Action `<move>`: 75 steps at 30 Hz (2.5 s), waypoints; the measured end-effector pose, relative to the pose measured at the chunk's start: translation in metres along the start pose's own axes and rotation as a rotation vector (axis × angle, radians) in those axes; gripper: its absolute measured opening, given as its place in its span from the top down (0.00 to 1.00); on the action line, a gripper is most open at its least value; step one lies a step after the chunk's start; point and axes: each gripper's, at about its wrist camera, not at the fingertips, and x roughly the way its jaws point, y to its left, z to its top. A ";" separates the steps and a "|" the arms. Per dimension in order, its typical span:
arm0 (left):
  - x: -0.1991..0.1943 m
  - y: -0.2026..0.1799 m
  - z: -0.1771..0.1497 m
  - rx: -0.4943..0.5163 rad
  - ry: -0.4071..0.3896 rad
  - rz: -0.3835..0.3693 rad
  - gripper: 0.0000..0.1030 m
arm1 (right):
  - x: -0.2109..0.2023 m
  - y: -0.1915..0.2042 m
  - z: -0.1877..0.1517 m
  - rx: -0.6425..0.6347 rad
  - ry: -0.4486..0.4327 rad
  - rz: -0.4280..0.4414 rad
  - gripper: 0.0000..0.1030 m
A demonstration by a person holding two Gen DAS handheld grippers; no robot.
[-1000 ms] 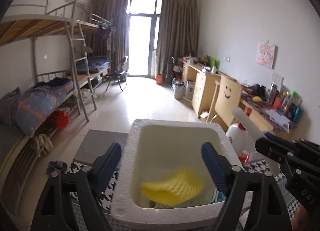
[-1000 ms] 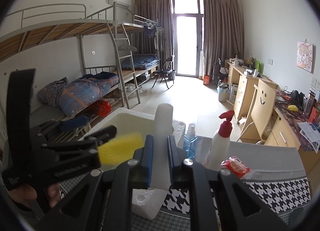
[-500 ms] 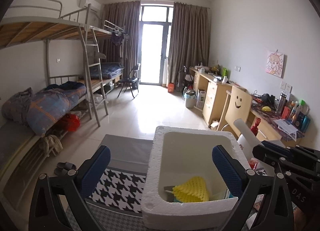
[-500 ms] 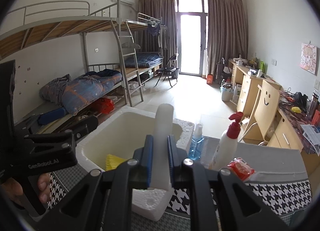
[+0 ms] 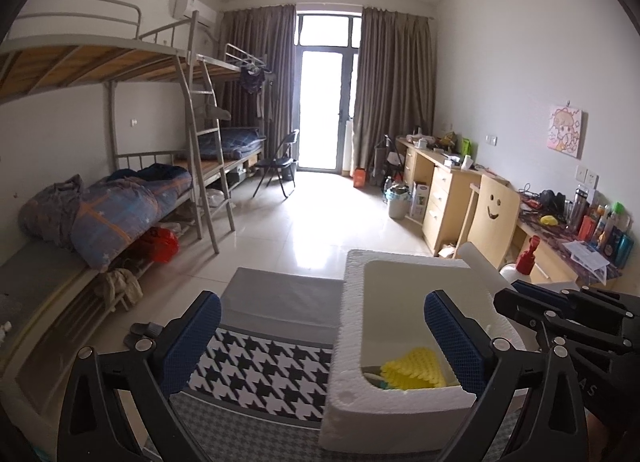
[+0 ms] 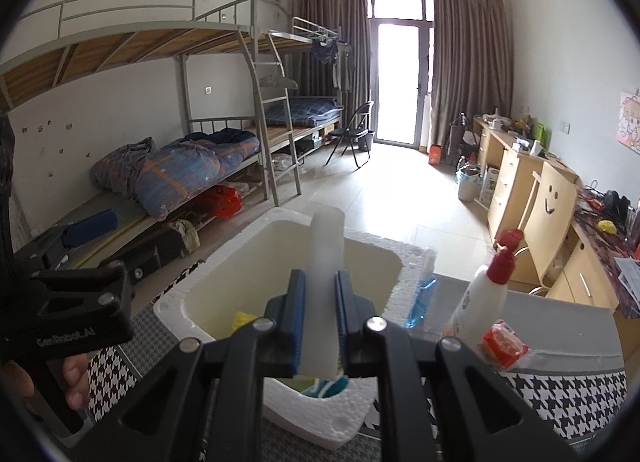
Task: Organize soft objects
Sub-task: 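Lower the white roll into the foam box with the right gripper, then withdraw both tools from the box toward the tissue pack and bag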
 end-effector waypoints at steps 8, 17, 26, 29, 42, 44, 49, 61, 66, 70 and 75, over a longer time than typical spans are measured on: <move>-0.002 0.012 -0.005 -0.018 0.008 0.012 0.01 | 0.014 0.001 -0.001 0.027 0.031 0.030 0.84; -0.005 0.015 -0.008 -0.021 0.004 0.016 0.01 | 0.025 0.006 -0.002 0.030 0.073 0.045 0.57; -0.011 0.018 -0.012 -0.021 0.004 0.016 0.01 | 0.013 0.005 -0.002 0.031 0.052 0.042 0.32; -0.012 0.016 -0.011 -0.013 0.002 0.009 0.01 | 0.008 0.003 -0.002 0.035 0.047 0.042 0.32; -0.030 0.001 -0.012 0.015 -0.016 -0.023 0.01 | -0.017 -0.006 -0.008 0.058 0.020 0.029 0.32; -0.033 -0.002 -0.012 0.017 -0.018 -0.031 0.01 | -0.021 -0.008 -0.008 0.064 0.015 0.024 0.32; -0.042 -0.008 -0.013 0.032 -0.026 -0.040 0.01 | -0.029 -0.013 -0.011 0.083 0.000 0.030 0.15; -0.063 -0.028 -0.021 0.058 -0.044 -0.088 0.01 | -0.062 -0.021 -0.023 0.065 -0.067 -0.008 0.13; -0.071 -0.035 -0.027 0.068 -0.041 -0.118 0.01 | -0.073 -0.025 -0.031 0.086 -0.091 -0.010 0.06; -0.076 -0.043 -0.030 0.074 -0.042 -0.144 0.01 | -0.082 -0.026 -0.035 0.085 -0.105 -0.029 0.06; -0.082 -0.054 -0.035 0.085 -0.037 -0.181 0.01 | -0.094 -0.026 -0.043 0.071 -0.135 -0.071 0.06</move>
